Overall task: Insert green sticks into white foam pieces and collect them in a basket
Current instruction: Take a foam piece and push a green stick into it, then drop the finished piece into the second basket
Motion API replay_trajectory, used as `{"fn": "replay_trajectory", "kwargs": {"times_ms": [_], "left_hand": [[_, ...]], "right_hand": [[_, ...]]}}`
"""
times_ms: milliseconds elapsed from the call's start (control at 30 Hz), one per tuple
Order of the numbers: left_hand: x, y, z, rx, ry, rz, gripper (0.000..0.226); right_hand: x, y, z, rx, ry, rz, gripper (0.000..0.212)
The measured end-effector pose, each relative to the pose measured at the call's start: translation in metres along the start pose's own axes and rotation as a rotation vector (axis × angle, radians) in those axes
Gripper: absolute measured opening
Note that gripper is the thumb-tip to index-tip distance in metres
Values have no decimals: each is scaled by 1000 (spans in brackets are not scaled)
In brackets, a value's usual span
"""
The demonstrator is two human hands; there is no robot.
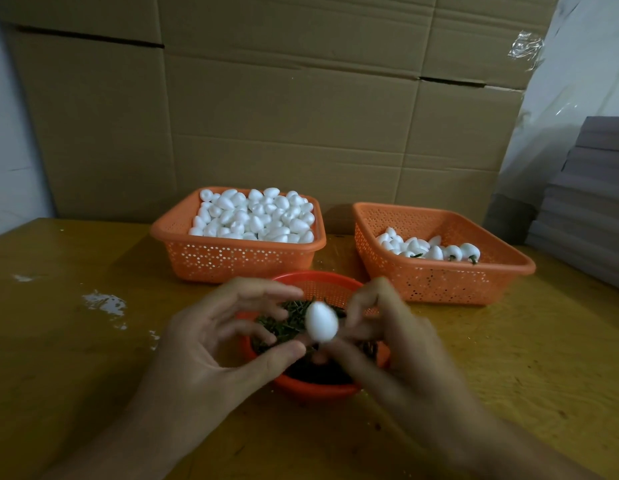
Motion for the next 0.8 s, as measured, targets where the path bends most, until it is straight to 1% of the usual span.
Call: {"fn": "replay_trajectory", "kwargs": {"times_ms": [67,133,200,267,367,433,533,600,667,700,800], "left_hand": [[14,-4,2,-31,-143,98,42],[34,-10,-2,-47,-287,193,33],[54,-16,-12,-15,-405,273,26],[70,-20,-26,45,-485,312,23],[84,-25,-48,170,-576,306,13],[92,-27,-60,238,-672,260,11],[98,-29,-72,308,-897,112,14],[104,-28,-81,361,-1013,18,19],[114,-26,-90,429,-1085,-43,22],[121,-26,-94,459,-1105,-43,23],[133,-28,-99,471,-1180,-39,25]], "right_hand": [[25,-10,11,-60,-124,98,24],[59,-18,28,-101,-141,230,31],[92,-23,49,-143,-66,346,20],[120,-21,73,-202,37,428,16],[153,-12,104,-286,189,543,14],[170,-5,121,-345,349,598,14],[185,5,140,-437,656,619,19],[187,9,149,-465,809,557,22],[189,11,157,-491,886,501,23],[191,13,160,-507,898,487,21],[195,14,163,-527,945,452,15]]}}
Point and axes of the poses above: each hand's wrist, its own y-axis away from the middle knuckle, its own x-axis out of the back of the hand, z = x × y, the point moved 8 cm from there along -y, towards the middle knuckle, and after that the axes turned 4 degrees about y, right-handed, at the moved point
